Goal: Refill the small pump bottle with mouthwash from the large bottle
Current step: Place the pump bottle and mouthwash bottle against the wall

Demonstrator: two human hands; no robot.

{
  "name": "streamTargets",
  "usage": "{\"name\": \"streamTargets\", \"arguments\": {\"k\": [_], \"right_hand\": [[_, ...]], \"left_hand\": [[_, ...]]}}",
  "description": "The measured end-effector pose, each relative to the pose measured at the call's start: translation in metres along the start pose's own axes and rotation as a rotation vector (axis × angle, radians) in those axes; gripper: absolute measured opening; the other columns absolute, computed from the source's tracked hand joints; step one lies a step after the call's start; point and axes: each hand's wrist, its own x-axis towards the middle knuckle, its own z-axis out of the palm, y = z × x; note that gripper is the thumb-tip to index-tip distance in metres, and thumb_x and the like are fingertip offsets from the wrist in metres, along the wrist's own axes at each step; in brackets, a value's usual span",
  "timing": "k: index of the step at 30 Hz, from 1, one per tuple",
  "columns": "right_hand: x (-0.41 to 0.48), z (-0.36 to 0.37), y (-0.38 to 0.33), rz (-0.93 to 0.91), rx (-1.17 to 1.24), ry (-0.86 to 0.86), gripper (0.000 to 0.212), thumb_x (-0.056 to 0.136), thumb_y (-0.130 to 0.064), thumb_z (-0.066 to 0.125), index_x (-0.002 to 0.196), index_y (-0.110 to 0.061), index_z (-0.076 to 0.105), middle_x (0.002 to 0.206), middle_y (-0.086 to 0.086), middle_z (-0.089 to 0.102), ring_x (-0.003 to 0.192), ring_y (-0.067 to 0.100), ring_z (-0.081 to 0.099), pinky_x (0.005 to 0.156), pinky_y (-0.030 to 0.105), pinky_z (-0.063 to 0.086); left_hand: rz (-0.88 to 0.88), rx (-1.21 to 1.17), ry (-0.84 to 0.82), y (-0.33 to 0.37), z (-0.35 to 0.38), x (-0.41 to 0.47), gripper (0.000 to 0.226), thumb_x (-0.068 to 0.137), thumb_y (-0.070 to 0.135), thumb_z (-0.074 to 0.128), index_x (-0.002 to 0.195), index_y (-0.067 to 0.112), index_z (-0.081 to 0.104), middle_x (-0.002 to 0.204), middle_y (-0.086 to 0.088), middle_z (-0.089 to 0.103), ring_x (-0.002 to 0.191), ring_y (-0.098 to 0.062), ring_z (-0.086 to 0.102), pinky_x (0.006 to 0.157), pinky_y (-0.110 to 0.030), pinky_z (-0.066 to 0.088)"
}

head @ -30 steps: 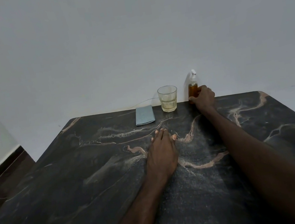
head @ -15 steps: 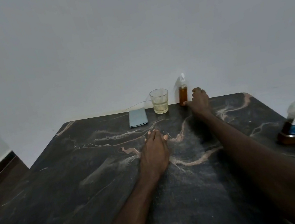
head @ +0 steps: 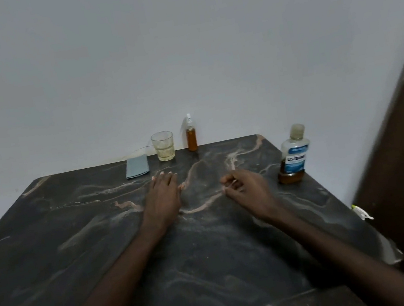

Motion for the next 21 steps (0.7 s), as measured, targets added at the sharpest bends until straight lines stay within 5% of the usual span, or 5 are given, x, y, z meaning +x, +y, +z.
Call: {"name": "streamTargets", "arguments": {"k": [3, 7, 10, 13, 21], "right_hand": [[-0.022, -0.038, 0.03, 0.067, -0.002, 0.374, 0.009, 0.091, -0.009, 0.067, 0.086, -0.017, 0.069, 0.085, -0.002, 0.066, 0.076, 0.013, 0.06, 0.07, 0.024, 0.048], [-0.02, -0.083, 0.079, 0.448, 0.117, 0.775, 0.008, 0.091, -0.012, 0.059, 0.088, -0.012, 0.067, 0.093, 0.008, 0.067, 0.09, 0.025, 0.061, 0.08, 0.038, 0.05], [-0.014, -0.103, 0.103, 0.641, 0.113, 0.675, 0.019, 0.094, -0.013, 0.061, 0.112, -0.01, 0.067, 0.116, 0.011, 0.066, 0.103, 0.022, 0.058, 0.085, 0.028, 0.041], [-0.019, -0.107, 0.113, 0.614, 0.102, 0.52, 0.034, 0.096, -0.012, 0.063, 0.13, -0.008, 0.062, 0.133, 0.012, 0.062, 0.12, 0.026, 0.059, 0.091, 0.025, 0.04], [-0.025, -0.101, 0.13, 0.476, 0.056, 0.34, 0.044, 0.094, -0.007, 0.058, 0.138, -0.007, 0.062, 0.135, 0.012, 0.067, 0.123, 0.025, 0.063, 0.102, 0.027, 0.044]], "left_hand": [[0.086, -0.023, 0.007, 0.043, -0.009, 0.005, 0.049, 0.109, 0.038, 0.043, 0.153, 0.015, 0.046, 0.158, -0.01, 0.047, 0.151, -0.027, 0.037, 0.127, -0.046, 0.021], [0.153, -0.254, -0.013, 0.119, -0.013, 0.011, 0.042, 0.109, 0.034, 0.046, 0.147, 0.017, 0.052, 0.145, -0.008, 0.059, 0.135, -0.026, 0.054, 0.111, -0.041, 0.041], [0.175, -0.402, -0.103, 0.178, -0.004, 0.014, 0.044, 0.109, 0.03, 0.049, 0.15, 0.014, 0.051, 0.143, -0.011, 0.061, 0.131, -0.027, 0.057, 0.109, -0.04, 0.043], [0.133, -0.516, -0.164, 0.229, 0.005, 0.01, 0.049, 0.108, 0.022, 0.052, 0.154, 0.008, 0.044, 0.152, -0.014, 0.054, 0.14, -0.026, 0.05, 0.112, -0.033, 0.038], [-0.075, -0.599, -0.117, 0.282, 0.057, -0.001, 0.065, 0.1, 0.006, 0.056, 0.16, 0.003, 0.029, 0.159, -0.015, 0.044, 0.147, -0.029, 0.043, 0.122, -0.043, 0.038]]}}
